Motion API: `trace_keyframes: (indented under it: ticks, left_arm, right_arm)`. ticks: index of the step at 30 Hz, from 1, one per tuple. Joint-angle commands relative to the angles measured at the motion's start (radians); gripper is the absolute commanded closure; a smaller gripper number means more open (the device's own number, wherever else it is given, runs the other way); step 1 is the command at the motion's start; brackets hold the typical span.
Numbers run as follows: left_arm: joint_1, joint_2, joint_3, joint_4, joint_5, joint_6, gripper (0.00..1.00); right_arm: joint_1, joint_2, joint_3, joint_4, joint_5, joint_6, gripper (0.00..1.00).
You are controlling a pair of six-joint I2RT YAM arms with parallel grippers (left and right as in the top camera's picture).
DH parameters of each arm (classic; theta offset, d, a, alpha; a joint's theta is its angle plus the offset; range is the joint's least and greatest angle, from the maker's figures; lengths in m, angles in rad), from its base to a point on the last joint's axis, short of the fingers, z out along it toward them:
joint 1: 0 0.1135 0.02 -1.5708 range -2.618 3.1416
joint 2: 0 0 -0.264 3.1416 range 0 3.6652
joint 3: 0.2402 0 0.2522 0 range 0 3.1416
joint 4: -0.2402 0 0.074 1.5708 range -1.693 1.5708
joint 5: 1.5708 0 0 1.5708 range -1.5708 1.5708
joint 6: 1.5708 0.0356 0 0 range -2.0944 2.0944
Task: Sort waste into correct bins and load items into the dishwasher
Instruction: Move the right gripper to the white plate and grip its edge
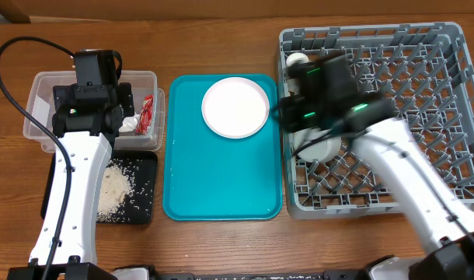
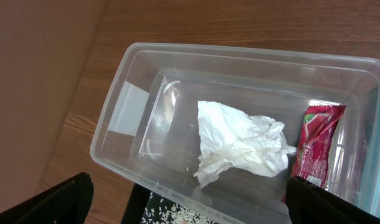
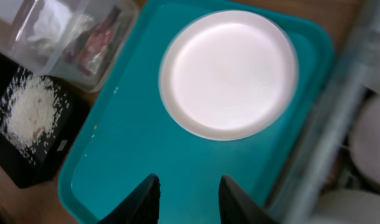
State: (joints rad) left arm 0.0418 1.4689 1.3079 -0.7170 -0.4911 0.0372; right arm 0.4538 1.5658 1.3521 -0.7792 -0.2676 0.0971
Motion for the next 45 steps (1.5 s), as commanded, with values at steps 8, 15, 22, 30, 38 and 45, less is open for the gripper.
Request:
trace_keyframes:
  ticks: [8, 15, 22, 30, 38, 45]
  left_arm:
    - [0.003, -0.011, 0.016, 0.003, -0.013, 0.019, 0.00]
    - [0.003, -0.011, 0.016, 0.003, -0.013, 0.019, 0.00]
    - [0.003, -0.011, 0.016, 0.003, -0.013, 0.019, 0.00]
    - [0.003, -0.011, 0.016, 0.003, -0.013, 0.019, 0.00]
    - [0.003, -0.011, 0.016, 0.003, -0.013, 0.019, 0.00]
    - [0.003, -0.011, 0.016, 0.003, -0.013, 0.019, 0.00]
  right_arm:
    - [0.319, 0.222, 0.016, 0.293, 0.353, -0.080, 0.57]
    - [0.336, 0.347, 0.016, 0.452, 0.353, -0.132, 0.55]
    - [0.328, 0.440, 0.016, 0.546, 0.353, -0.132, 0.60]
    - [0.318, 0.523, 0.016, 0.576, 0.353, -0.132, 0.64]
    - [0.306, 0.524, 0.000, 0.539, 0.353, -0.131, 0.68]
    - [0.305, 0.525, -0.004, 0.539, 0.353, -0.131, 0.85]
